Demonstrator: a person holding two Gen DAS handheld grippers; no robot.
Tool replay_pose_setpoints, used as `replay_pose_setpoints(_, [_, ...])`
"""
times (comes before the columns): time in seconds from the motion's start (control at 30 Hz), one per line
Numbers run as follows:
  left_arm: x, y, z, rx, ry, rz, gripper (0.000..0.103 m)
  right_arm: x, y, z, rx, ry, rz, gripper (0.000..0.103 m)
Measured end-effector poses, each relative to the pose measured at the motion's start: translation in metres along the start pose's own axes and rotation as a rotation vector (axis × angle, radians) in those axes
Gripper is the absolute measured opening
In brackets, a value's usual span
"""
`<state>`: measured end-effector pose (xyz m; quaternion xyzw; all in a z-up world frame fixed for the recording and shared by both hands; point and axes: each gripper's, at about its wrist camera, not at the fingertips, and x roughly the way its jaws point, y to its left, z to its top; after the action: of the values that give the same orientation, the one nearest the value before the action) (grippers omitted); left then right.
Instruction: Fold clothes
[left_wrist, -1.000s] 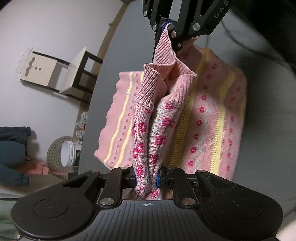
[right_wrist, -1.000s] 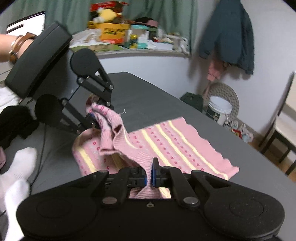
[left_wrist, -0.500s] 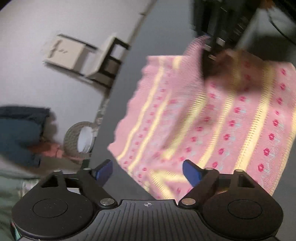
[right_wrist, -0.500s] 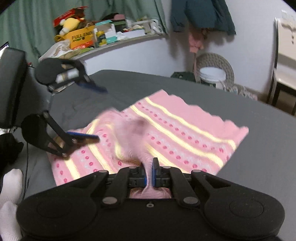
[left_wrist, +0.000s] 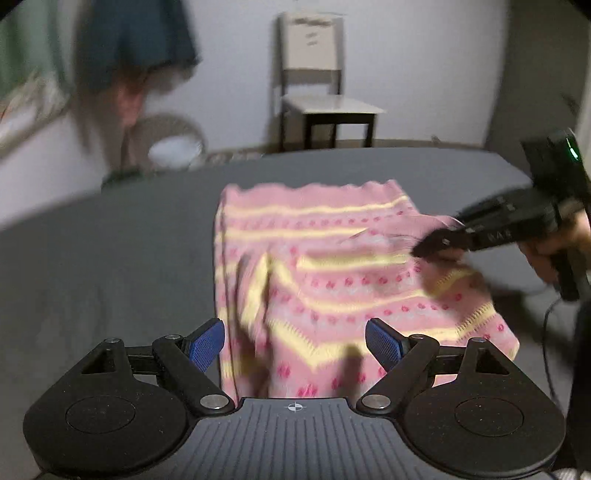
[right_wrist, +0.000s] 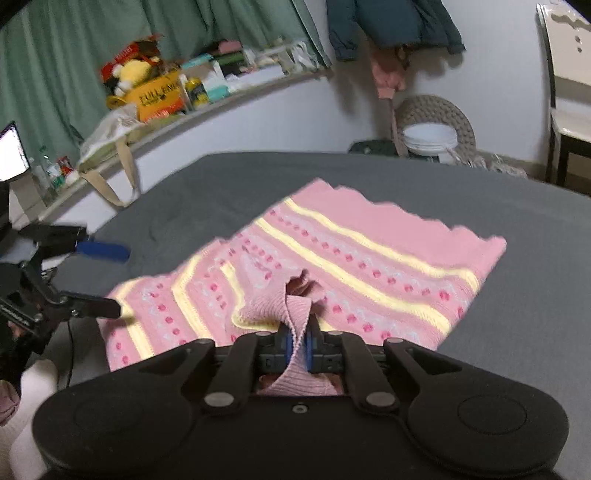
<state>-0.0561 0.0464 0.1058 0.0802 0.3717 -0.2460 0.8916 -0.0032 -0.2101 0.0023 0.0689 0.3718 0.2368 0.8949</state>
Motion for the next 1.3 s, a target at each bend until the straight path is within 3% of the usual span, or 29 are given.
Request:
replay_pose_setpoints(0.1, [0.007, 0.018, -0.003, -0.124, -0.003, -0.003, 0.084, 0.003, -0.01, -0.006, 0.084, 0.039, -0.008, 0.027])
replay_pose_setpoints(0.2, [0.014, 0.039, 0.004, -0.255, -0.039, -0.047, 0.084, 0.001, -0.025, -0.011, 0.207, 0.041, 0.03, 0.034])
replay_pose_setpoints(0.27, [0.02, 0.046, 0.011, -0.286, -0.045, -0.071, 0.084, -0.003, -0.035, -0.012, 0.293, 0.023, 0.068, 0.04])
replay_pose_setpoints(0.4, [0.041, 0.036, 0.02, -0.216, 0.009, -0.017, 0.055, -0.002, -0.048, -0.02, 0.394, 0.012, 0.131, 0.04])
replay_pose_setpoints(0.53, [0.058, 0.029, 0.021, -0.261, 0.023, -0.024, 0.047, 0.004, -0.051, -0.026, 0.411, 0.023, 0.139, 0.04])
replay_pose_setpoints(0.63, [0.067, 0.03, 0.019, -0.319, 0.04, -0.02, 0.026, 0.004, -0.053, -0.028, 0.42, 0.005, 0.155, 0.04])
replay_pose_setpoints(0.73, [0.071, 0.031, 0.016, -0.365, 0.037, -0.029, 0.014, 0.004, -0.059, -0.032, 0.452, -0.015, 0.18, 0.04])
replay_pose_setpoints(0.83, [0.068, 0.026, 0.013, -0.35, 0.004, -0.008, 0.01, 0.004, -0.061, -0.033, 0.461, -0.031, 0.188, 0.033])
replay_pose_setpoints(0.97, [0.053, 0.021, 0.007, -0.351, -0.068, 0.033, 0.009, 0.003, -0.058, -0.031, 0.423, -0.04, 0.174, 0.011])
replay_pose_setpoints(1.07, [0.052, 0.025, 0.003, -0.387, -0.073, 0.044, 0.009, -0.003, -0.047, -0.025, 0.353, -0.103, 0.165, 0.01])
replay_pose_setpoints(1.2, [0.061, 0.03, -0.001, -0.445, -0.036, 0.039, 0.01, 0.006, -0.045, -0.026, 0.317, -0.052, 0.079, 0.011])
replay_pose_setpoints(1.3, [0.057, 0.029, 0.003, -0.425, -0.062, 0.03, 0.013, 0.004, -0.045, -0.027, 0.334, -0.046, 0.09, 0.022])
